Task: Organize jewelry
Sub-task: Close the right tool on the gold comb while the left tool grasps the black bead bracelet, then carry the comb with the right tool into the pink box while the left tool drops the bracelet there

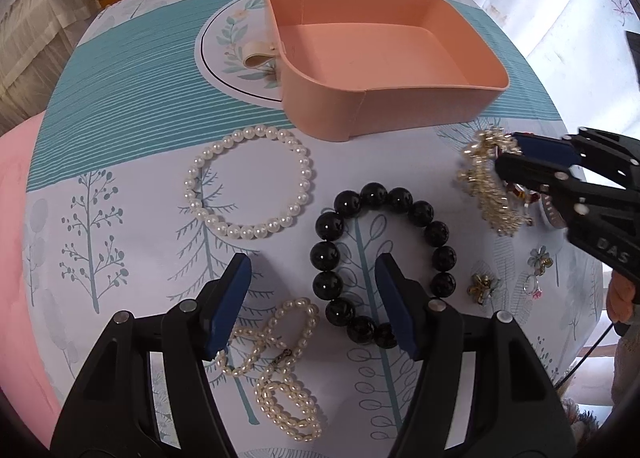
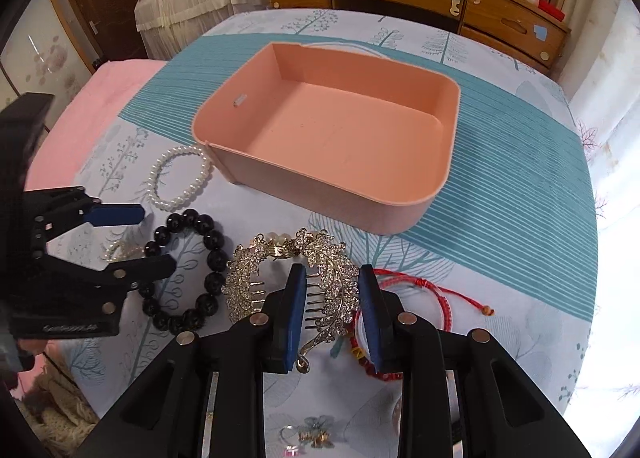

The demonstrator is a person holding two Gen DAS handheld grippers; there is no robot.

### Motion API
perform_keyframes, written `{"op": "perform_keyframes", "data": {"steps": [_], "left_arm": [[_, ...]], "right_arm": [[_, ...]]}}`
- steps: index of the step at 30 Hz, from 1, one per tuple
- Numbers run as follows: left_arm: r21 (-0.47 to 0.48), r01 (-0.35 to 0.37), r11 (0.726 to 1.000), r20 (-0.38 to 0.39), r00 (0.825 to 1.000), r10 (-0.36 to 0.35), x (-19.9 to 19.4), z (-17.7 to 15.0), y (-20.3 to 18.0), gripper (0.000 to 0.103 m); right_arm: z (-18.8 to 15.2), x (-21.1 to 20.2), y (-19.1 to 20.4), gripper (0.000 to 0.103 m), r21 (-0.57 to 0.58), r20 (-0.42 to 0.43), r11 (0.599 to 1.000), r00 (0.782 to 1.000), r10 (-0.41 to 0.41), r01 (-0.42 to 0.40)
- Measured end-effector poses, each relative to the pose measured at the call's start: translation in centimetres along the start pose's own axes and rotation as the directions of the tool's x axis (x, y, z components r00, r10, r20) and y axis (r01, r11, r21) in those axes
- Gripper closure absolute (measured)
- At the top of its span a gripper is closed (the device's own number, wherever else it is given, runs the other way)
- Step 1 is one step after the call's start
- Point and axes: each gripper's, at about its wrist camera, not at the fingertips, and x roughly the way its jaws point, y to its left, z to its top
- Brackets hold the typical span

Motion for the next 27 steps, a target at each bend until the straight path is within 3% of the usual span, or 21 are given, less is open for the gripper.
{"op": "perform_keyframes", "data": {"steps": [5,10,16,19,21,24,27], "left_arm": [[0.011,-0.010,1.000,0.000,1.000,0.010,0.1,0.1,-0.3,0.041],[0.036,-0.051,0.998,-0.017,0.999,0.051,0.3,0.5,-0.9,0.048],[0.074,-0.050,0.996,-0.104,0.993,0.058,0.6,1.7,-2.5,0.070],[0.082,-0.036,0.996,-0.131,0.990,0.046,0.8,2.3,-2.8,0.091],[0.059,-0.002,0.998,-0.141,0.990,0.011,0.8,2.6,-2.5,0.091],[0.017,0.025,1.000,-0.116,0.993,-0.023,0.1,2.7,-1.9,0.091],[-0.003,0.050,0.999,-0.036,0.998,-0.050,-2.3,2.9,-1.4,0.091]], "right_arm": [[-0.6,-2.7,-0.4,0.077,0.036,0.044,0.999,0.999,0.019,-0.021],[-1.1,-4.8,-0.6,0.077,0.072,0.077,0.996,0.996,0.038,-0.043],[-1.2,-5.4,-0.6,0.077,0.082,0.079,0.996,0.996,0.029,-0.035],[-1.2,-5.4,-0.6,0.077,0.085,0.077,0.995,0.996,0.036,-0.042],[-1.1,-5.4,-0.5,0.077,0.088,0.081,0.995,0.996,0.036,-0.043],[-1.1,-5.8,-0.5,0.077,0.096,0.095,0.994,0.995,0.038,-0.048],[-1.0,-6.4,-0.7,0.077,0.103,0.111,0.994,0.993,0.036,-0.048]]}}
